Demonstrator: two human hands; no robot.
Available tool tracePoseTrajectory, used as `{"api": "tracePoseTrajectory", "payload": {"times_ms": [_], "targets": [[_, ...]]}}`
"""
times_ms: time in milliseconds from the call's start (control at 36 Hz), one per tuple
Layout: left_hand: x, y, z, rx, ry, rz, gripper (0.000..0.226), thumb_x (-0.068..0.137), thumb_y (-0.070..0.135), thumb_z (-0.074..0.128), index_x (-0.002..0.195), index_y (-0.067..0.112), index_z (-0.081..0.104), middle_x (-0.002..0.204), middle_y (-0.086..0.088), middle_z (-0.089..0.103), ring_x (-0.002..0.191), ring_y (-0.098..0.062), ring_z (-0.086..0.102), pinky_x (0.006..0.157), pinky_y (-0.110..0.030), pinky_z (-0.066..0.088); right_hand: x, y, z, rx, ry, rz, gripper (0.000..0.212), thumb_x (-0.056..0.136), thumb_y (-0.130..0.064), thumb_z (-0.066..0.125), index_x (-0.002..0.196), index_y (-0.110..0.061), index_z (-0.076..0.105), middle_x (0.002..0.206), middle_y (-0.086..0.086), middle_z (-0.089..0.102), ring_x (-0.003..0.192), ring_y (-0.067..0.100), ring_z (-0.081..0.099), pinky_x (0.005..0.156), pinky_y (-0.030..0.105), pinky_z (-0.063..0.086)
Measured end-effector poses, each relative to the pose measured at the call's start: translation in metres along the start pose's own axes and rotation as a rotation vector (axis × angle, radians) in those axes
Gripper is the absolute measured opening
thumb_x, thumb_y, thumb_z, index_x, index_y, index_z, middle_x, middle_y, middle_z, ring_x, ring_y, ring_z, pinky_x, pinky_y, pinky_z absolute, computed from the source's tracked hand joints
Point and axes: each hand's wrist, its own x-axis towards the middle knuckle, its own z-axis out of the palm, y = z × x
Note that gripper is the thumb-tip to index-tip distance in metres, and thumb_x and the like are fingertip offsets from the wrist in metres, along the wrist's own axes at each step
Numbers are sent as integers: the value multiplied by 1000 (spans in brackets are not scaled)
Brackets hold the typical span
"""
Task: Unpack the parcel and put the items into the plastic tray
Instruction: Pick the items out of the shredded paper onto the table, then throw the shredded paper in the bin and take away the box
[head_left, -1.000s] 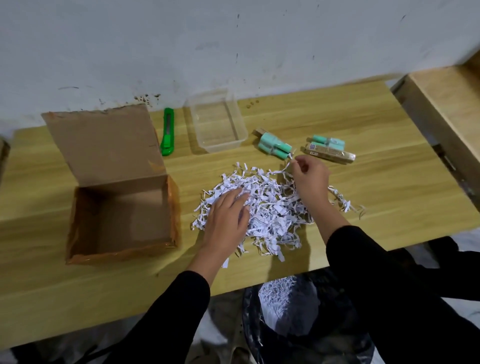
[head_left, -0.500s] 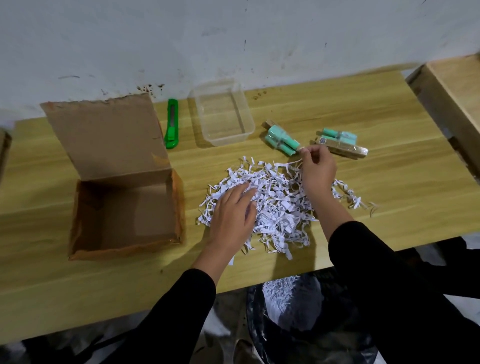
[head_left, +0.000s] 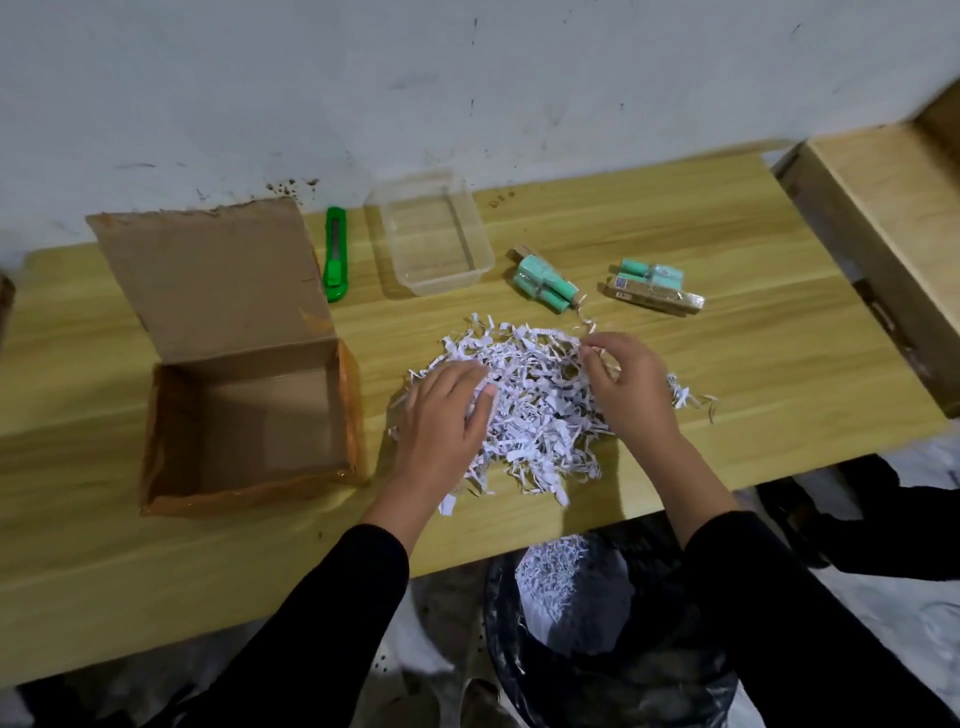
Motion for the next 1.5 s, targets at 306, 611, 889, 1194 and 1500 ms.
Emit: {"api": "tracePoseTrajectory", "payload": {"times_ms": [306, 611, 889, 1194, 1500], "targets": [[2, -21, -3, 241, -84, -152, 57, 95, 49, 29, 141, 15, 31, 151, -10, 26, 141, -27, 16, 115, -44, 13, -25, 39, -30, -295, -100, 165, 50, 93, -38, 46, 136, -15, 39, 147, 14, 33, 136, 30, 28, 109, 45, 29], [-14, -25, 3, 118, -280, 7, 81, 83, 74, 14, 147, 28, -1, 158, 5, 1, 144, -10, -4, 117, -36, -3, -41, 14, -1, -255, -346, -57, 81, 76, -76, 37, 143, -41, 9, 157, -4, 10, 140, 24, 22, 107, 54, 27], [-5, -32, 3, 296, -310, 137, 84, 81, 76, 19, 143, 34, -17, 155, 5, -21, 140, -12, -23, 115, -44, -10, -12, 12, 15, -495, -554, -259, 130, 42, -88, 54, 139, -43, -20, 153, 4, -27, 142, 38, -5, 110, 60, 8], [38, -37, 15, 313, -297, 156, 79, 83, 71, 18, 147, 28, 0, 157, 6, -3, 143, -12, -10, 115, -41, -7, 35, 5, 32, -633, -682, -368, 134, 43, -85, 59, 142, -36, -17, 157, 5, -11, 143, 30, -12, 113, 55, -3], [-11, -24, 10, 292, -153, 159, 50, 91, 45, 47, 131, 15, 48, 132, -5, 52, 120, -27, 46, 94, -39, 39, -17, 10, 28, -464, -449, -370, 66, 79, -53, 59, 134, -21, 41, 139, 10, 40, 118, 32, 36, 96, 46, 35]]}}
